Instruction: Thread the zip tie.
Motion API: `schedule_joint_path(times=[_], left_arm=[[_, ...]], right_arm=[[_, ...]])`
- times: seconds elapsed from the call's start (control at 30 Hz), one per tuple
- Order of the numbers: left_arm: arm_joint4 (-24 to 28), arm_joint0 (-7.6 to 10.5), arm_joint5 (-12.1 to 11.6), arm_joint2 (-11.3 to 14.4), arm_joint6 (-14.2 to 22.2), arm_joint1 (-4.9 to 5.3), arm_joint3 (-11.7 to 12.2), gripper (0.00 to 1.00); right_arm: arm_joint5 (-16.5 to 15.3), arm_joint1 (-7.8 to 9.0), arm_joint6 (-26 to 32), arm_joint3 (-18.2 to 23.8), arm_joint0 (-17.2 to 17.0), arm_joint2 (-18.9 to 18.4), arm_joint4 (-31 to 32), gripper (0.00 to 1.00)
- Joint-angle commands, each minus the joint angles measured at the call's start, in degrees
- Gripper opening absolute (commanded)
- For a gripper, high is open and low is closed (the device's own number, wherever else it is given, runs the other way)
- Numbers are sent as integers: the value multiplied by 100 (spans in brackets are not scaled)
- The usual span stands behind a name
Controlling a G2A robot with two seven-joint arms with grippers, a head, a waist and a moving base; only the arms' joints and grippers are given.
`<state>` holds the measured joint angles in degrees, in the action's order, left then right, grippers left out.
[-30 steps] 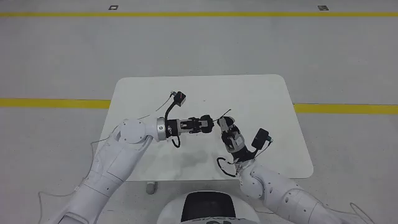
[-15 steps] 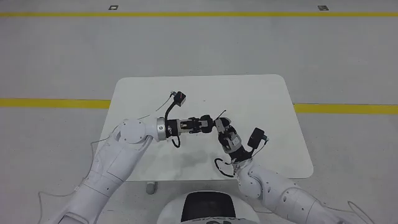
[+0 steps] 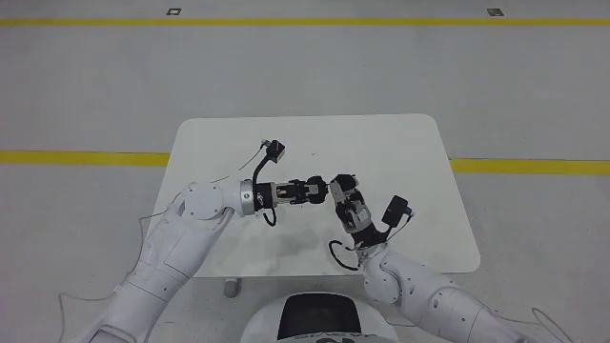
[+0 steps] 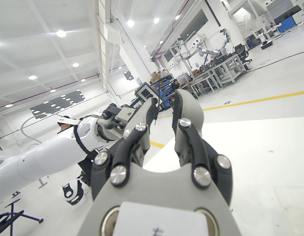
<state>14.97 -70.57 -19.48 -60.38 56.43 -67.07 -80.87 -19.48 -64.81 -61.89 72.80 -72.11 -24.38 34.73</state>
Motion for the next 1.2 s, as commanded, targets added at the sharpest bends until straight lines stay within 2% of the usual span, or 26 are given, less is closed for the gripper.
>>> schedule_joint_path(times=[0.0,0.5,0.83,0.87,1.0,1.17], left_arm=[[0,0,0,0,0,0,0,0],[0,0,0,0,0,0,0,0],[0,0,0,0,0,0,0,0],[0,0,0,0,0,0,0,0],[0,0,0,0,0,0,0,0],[0,0,0,0,0,0,0,0]], right_arm=[[0,9,-33,11,-8,3,-6,100],[0,127,-377,37,-73,178,127,100],[12,126,-363,49,-73,166,135,100],[79,133,-459,108,-96,75,266,100],[0,225,-1184,167,-313,-153,1157,100],[1,342,-1738,52,-514,-404,1919,100]])
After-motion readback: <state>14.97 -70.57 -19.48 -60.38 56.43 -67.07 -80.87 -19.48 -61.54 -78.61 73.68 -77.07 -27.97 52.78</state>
